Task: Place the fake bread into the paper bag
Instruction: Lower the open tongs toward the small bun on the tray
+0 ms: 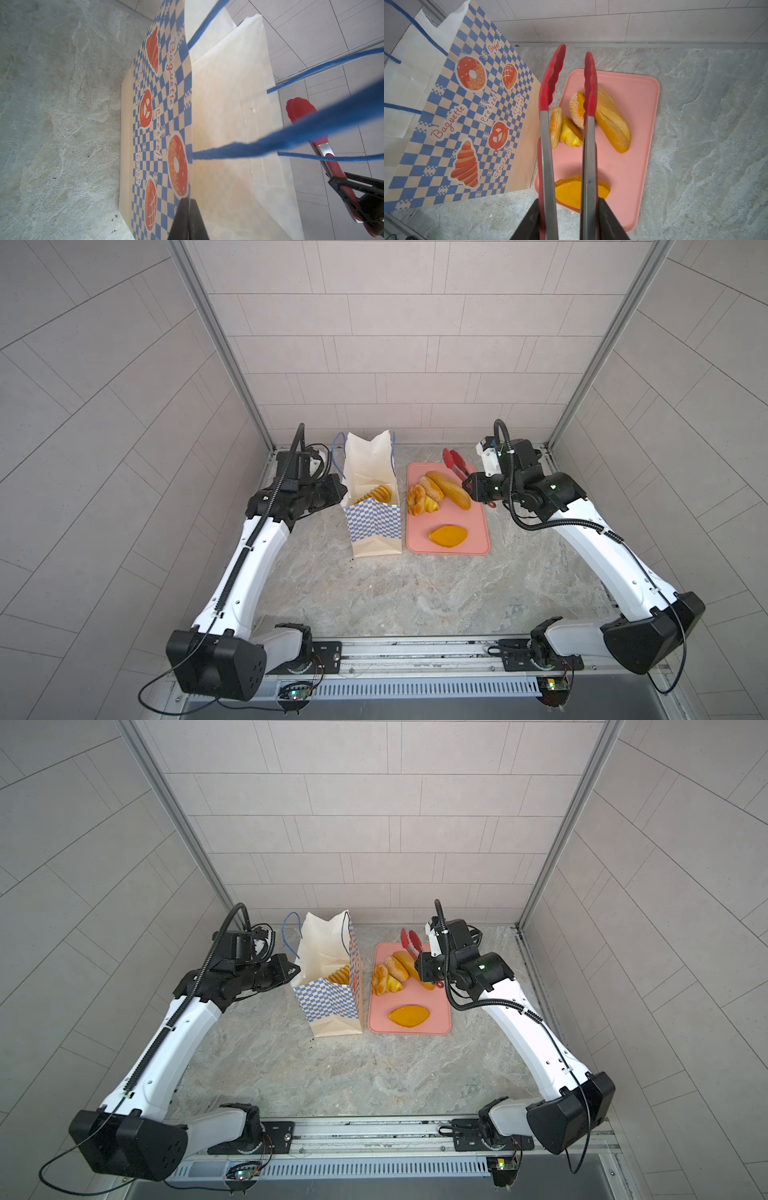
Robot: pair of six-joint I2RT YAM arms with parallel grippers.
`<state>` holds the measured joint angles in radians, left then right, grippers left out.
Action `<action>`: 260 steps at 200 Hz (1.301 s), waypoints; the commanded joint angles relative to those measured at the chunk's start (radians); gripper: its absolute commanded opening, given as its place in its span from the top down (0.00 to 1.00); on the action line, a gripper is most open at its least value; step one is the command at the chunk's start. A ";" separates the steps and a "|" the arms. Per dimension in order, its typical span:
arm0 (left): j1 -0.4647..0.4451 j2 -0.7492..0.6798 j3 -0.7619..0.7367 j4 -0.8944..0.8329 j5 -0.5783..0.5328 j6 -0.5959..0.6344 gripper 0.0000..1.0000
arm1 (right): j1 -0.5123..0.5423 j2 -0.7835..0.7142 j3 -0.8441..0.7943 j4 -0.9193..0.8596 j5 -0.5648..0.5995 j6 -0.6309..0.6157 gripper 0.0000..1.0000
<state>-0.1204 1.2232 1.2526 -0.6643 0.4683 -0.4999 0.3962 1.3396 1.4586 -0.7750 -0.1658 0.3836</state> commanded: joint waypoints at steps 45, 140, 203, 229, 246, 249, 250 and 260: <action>-0.004 0.000 0.015 0.007 -0.003 0.003 1.00 | 0.000 0.027 -0.036 0.066 -0.055 0.042 0.59; -0.004 -0.001 0.014 0.008 -0.002 0.003 1.00 | 0.068 0.095 -0.094 0.114 -0.051 0.064 0.56; -0.005 -0.001 0.011 0.008 -0.002 0.004 1.00 | 0.097 0.147 -0.096 0.117 -0.023 0.063 0.55; -0.005 -0.002 0.010 0.009 -0.003 0.007 1.00 | 0.107 0.160 -0.096 0.114 -0.002 0.060 0.53; -0.005 -0.001 0.011 0.008 -0.003 0.007 1.00 | 0.110 0.169 -0.098 0.116 0.003 0.060 0.52; -0.005 -0.002 0.010 0.008 -0.003 0.007 1.00 | 0.112 0.171 -0.098 0.116 0.003 0.060 0.52; -0.004 -0.001 0.010 0.009 -0.003 0.008 1.00 | 0.112 0.172 -0.098 0.116 0.003 0.060 0.52; -0.005 -0.002 0.011 0.008 -0.003 0.007 1.00 | 0.116 0.180 -0.097 0.117 0.007 0.060 0.51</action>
<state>-0.1204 1.2232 1.2526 -0.6643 0.4671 -0.4995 0.5003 1.5002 1.3659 -0.6830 -0.1905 0.4389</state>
